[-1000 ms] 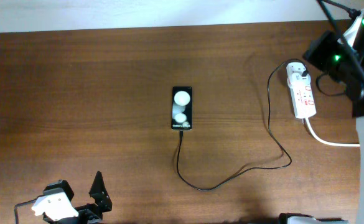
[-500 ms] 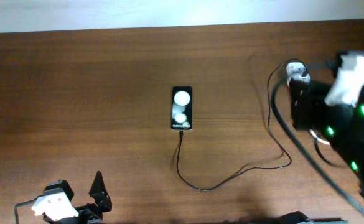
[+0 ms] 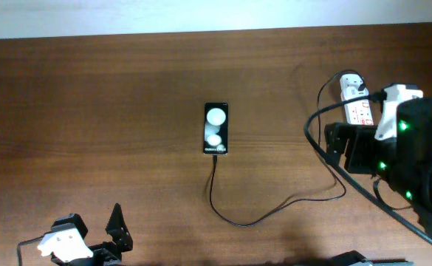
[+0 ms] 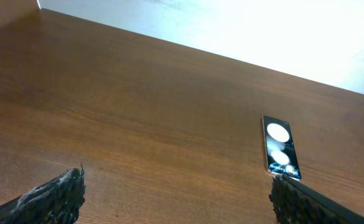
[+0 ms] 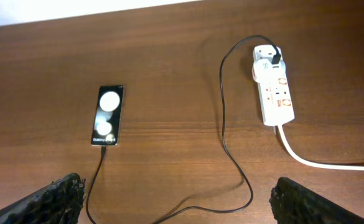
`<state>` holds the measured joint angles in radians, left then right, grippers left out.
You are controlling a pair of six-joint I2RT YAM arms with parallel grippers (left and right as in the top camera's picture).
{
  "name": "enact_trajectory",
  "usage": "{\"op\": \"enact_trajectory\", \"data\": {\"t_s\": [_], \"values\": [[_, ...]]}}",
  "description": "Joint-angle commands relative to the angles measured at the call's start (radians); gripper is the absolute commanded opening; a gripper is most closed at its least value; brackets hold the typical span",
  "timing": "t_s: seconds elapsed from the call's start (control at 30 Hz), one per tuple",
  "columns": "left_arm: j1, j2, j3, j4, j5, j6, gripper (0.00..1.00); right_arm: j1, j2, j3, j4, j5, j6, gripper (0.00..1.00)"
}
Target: Plug charger to phone and switch on socket
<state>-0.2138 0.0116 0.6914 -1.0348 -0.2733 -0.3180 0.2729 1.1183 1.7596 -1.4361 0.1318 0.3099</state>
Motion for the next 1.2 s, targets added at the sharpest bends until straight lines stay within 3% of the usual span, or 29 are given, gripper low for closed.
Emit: {"op": "enact_trajectory", "data": {"t_s": [0.0,0.27,0.53,0.97,1.17], "values": [[0.003,-0.005,-0.003,0.001,0.004,-0.006,0.99,0.007,0.045,0.002,0.001,0.015,-0.007,0.99],[0.003,-0.005,-0.002,0.001,0.004,-0.006,0.99,0.007,0.085,0.002,-0.113,0.034,-0.014,0.99],[0.003,-0.005,-0.002,0.001,0.004,-0.006,0.99,0.007,-0.017,-0.044,-0.119,0.084,-0.014,0.99],[0.003,-0.005,-0.002,0.001,0.004,-0.006,0.99,0.007,-0.496,-0.617,0.194,0.105,-0.014,0.99],[0.003,-0.005,-0.002,0.001,0.004,-0.006,0.99,0.007,-0.651,-0.766,0.261,0.105,-0.014,0.99]]}}
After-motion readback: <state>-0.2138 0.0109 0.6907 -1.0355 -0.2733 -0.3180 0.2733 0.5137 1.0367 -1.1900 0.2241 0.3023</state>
